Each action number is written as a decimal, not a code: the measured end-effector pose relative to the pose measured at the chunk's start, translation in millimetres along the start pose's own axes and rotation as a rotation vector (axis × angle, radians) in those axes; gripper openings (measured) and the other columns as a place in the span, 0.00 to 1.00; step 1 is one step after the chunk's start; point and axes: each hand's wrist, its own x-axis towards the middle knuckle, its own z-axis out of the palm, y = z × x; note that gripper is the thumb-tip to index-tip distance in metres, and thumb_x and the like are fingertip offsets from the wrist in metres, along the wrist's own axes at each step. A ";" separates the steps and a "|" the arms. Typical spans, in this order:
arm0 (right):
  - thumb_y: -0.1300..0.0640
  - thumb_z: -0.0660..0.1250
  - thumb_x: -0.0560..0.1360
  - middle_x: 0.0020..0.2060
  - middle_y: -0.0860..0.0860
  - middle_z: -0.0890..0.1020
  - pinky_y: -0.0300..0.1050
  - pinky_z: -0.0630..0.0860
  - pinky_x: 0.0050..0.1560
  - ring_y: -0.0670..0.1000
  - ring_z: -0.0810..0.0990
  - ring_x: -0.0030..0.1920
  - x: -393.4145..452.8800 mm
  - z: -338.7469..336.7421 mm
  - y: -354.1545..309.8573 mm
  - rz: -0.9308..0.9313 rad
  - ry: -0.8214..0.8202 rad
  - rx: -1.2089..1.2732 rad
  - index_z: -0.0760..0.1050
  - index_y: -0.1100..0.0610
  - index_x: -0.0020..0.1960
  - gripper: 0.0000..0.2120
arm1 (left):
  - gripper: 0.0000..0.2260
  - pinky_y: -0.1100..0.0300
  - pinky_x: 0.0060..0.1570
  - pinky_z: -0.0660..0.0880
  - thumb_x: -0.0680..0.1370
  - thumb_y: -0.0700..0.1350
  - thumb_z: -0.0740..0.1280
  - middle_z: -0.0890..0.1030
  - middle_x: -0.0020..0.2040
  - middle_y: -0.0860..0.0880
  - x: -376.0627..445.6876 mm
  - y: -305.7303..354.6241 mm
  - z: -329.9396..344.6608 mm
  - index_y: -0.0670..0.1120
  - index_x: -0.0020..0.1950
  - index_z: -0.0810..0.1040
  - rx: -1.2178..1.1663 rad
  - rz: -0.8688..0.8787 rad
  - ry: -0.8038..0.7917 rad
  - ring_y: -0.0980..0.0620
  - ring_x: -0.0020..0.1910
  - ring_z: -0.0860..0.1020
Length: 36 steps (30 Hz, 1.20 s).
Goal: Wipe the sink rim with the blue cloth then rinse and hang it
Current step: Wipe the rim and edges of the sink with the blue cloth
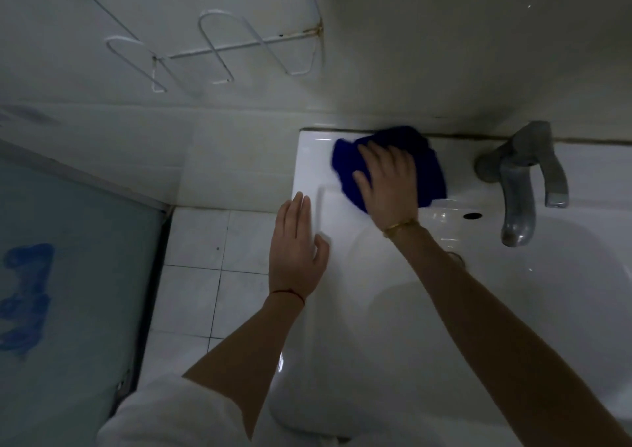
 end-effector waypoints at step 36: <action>0.45 0.56 0.81 0.69 0.54 0.73 0.53 0.62 0.68 0.59 0.72 0.65 -1.3 -4.7 45.2 -0.158 -0.024 0.066 0.67 0.55 0.72 0.23 | 0.28 0.52 0.76 0.57 0.78 0.40 0.65 0.65 0.76 0.39 0.4 0.4 -2.4 0.36 0.76 0.61 -0.036 0.005 0.006 0.40 0.76 0.60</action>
